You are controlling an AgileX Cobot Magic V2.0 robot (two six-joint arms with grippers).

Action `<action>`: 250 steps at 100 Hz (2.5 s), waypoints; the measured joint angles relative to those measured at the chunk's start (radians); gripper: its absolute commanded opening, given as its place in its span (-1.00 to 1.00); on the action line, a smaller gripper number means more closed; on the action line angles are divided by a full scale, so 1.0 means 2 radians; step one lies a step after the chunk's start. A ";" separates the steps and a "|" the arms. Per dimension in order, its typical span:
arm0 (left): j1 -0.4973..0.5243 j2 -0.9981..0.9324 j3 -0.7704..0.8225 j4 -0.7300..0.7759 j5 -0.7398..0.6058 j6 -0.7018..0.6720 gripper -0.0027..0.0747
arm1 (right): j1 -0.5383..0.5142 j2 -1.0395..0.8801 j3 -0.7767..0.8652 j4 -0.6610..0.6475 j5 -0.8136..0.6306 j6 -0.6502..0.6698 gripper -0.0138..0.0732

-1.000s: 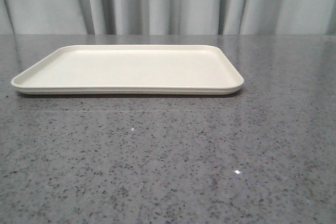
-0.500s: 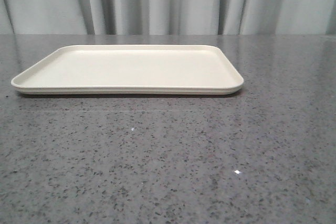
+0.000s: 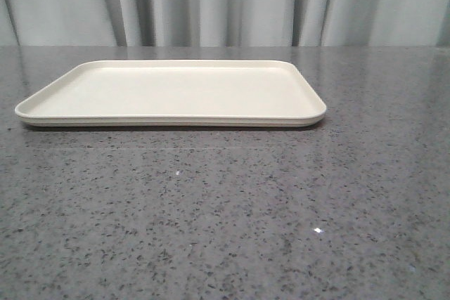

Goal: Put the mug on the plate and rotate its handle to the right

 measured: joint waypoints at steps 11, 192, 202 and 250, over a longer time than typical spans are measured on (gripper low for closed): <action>0.000 0.000 0.000 0.000 -0.005 0.000 -0.98 | 0.000 0.000 0.000 0.000 0.000 0.000 -0.82; 0.000 0.095 -0.270 -0.013 0.039 -0.108 -0.98 | 0.000 0.184 -0.286 0.008 0.040 -0.093 -0.82; 0.000 0.120 -0.294 -0.013 0.059 -0.108 -0.98 | 0.000 0.216 -0.317 0.008 0.048 -0.095 -0.82; 0.000 0.257 -0.478 -0.011 0.166 -0.108 -0.98 | 0.000 0.272 -0.366 0.008 0.095 -0.105 -0.82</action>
